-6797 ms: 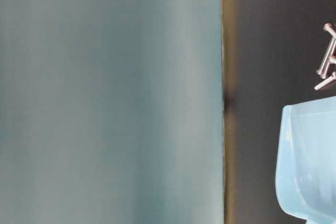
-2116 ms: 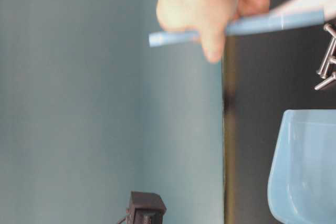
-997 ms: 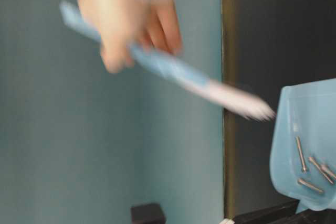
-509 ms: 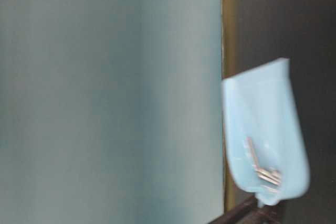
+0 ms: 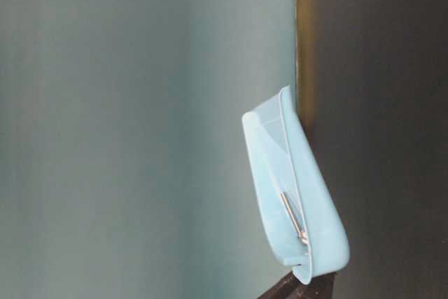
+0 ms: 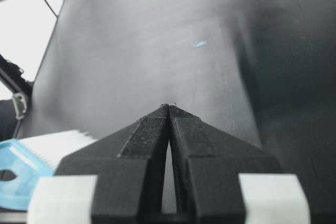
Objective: Hold the dustpan with the left arm, while a human hand uses a hand brush to gather screws into the dustpan.
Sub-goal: 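Hold the dustpan steady with the left gripper while screws are brushed in, then keep holding the dustpan with the left gripper as the brush withdraws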
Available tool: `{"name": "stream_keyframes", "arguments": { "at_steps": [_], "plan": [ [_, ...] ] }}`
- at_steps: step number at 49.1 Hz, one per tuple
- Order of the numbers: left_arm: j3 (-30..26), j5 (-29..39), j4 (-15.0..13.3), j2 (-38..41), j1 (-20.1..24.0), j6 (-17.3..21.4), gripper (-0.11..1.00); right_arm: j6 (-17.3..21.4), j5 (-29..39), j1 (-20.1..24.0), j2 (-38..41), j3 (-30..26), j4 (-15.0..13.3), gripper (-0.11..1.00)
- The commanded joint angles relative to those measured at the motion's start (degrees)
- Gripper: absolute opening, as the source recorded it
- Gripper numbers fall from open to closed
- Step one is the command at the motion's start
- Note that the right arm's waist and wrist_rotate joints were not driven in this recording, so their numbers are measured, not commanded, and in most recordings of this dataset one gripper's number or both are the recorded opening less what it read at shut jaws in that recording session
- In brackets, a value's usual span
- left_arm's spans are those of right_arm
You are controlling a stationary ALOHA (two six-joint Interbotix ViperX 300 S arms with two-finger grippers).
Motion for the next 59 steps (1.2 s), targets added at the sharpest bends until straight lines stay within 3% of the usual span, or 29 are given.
{"name": "stream_keyframes", "arguments": {
  "at_steps": [1, 14, 29, 59],
  "plan": [
    [-1.0, 0.9, 0.2, -0.1, -0.5, -0.5, 0.31, 0.0, -0.3, 0.0, 0.3, -0.3, 0.1, 0.00],
    [-1.3, 7.2, 0.2, 1.9, -2.4, -0.7, 0.31, 0.0, -0.3, 0.0, 0.2, -0.3, 0.1, 0.00],
    [-1.0, 6.9, 0.1, 6.5, -3.3, -0.8, 0.31, 0.0, -0.3, 0.0, 0.2, -0.2, 0.1, 0.00],
    [0.5, 5.6, 0.2, 6.3, -3.3, -0.7, 0.31, 0.1, -0.3, 0.0, 0.1, -0.3, 0.1, 0.00]
  ]
}}
